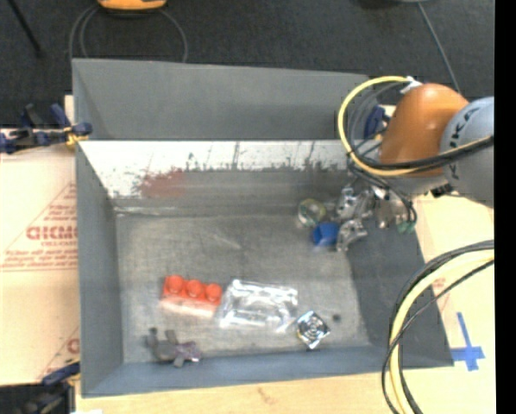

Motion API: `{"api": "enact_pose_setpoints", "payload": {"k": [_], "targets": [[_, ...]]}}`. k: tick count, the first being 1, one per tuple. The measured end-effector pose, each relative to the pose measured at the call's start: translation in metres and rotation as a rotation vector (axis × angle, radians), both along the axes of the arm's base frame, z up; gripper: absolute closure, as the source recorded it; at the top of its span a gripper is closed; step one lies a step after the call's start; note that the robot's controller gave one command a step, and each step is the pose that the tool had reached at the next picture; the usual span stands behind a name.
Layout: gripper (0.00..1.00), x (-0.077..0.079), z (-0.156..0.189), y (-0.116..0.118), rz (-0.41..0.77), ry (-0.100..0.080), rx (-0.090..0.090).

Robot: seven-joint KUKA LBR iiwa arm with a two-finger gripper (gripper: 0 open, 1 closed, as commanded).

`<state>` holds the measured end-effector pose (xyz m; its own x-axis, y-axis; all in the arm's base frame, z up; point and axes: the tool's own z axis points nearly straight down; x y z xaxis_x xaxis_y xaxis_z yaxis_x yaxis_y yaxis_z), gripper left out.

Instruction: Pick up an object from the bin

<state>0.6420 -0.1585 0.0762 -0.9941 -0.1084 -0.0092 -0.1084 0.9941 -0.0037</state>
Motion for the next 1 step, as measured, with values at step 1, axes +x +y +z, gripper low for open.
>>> {"api": "enact_pose_setpoints", "payload": {"k": [1], "targets": [[1.0,-0.0145,0.1892,0.0083,0.162,-0.004,-0.003]]}}
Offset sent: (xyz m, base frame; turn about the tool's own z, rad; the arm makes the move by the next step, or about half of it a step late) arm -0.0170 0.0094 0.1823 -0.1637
